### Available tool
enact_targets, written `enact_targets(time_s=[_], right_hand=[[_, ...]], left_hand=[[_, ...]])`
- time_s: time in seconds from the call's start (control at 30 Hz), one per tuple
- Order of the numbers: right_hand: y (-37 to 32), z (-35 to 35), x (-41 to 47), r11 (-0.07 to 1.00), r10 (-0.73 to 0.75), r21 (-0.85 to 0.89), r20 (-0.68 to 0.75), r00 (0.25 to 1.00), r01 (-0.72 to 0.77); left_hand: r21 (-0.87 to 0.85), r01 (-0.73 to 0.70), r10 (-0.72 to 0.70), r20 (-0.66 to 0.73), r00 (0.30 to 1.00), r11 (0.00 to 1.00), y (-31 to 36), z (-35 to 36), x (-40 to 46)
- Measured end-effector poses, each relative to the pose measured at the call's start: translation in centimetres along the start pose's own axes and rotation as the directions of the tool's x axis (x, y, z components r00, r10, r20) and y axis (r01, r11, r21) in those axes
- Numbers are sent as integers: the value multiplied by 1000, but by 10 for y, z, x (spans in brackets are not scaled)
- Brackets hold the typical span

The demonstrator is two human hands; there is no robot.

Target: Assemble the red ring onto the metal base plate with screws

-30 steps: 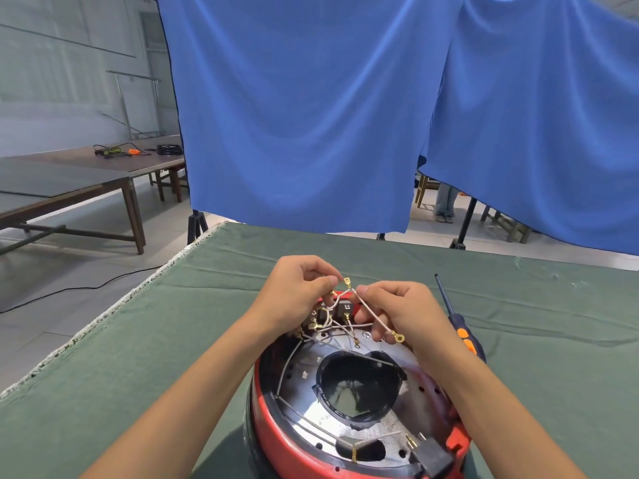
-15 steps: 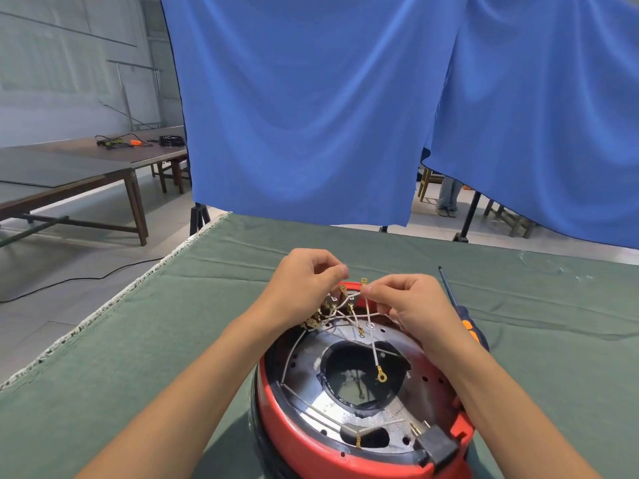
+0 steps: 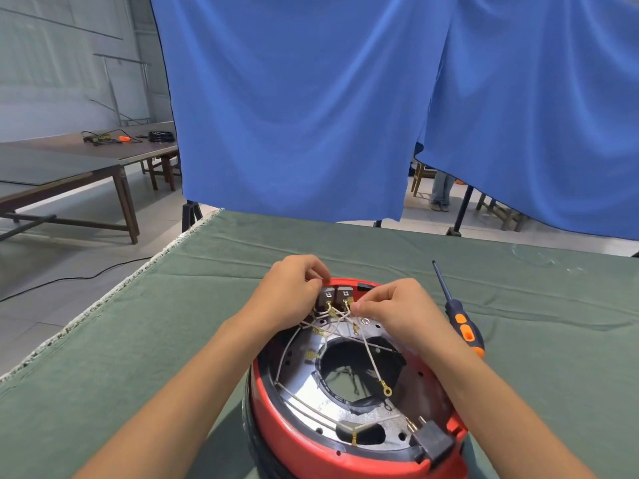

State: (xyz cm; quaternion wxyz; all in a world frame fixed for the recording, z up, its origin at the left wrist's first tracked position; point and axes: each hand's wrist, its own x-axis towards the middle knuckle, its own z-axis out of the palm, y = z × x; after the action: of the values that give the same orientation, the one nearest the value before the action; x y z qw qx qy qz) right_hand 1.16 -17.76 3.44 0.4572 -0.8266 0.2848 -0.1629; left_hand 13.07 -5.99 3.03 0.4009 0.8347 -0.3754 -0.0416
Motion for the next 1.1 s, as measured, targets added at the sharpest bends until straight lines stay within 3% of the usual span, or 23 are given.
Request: enact_targets(time_s=[0.1,0.3,0.43,1.1], right_hand=[[0,2,5,994,73,-79,31,997,-70],[-10,4,10,984,174,-38,-6,985,-174],[-19,1,14,959,275,-68,0,961,-275],[-17,6,13,962,273,0,3,962,-273]], left_hand=[[-20,10,-10,22,1000,1000,-3,0,1],[116,-45,35,83,996,992,-5,5,2],[105,-43,33,93,995,994,-6,5,4],[264,-129,90,157,984,956,2,3,-5]])
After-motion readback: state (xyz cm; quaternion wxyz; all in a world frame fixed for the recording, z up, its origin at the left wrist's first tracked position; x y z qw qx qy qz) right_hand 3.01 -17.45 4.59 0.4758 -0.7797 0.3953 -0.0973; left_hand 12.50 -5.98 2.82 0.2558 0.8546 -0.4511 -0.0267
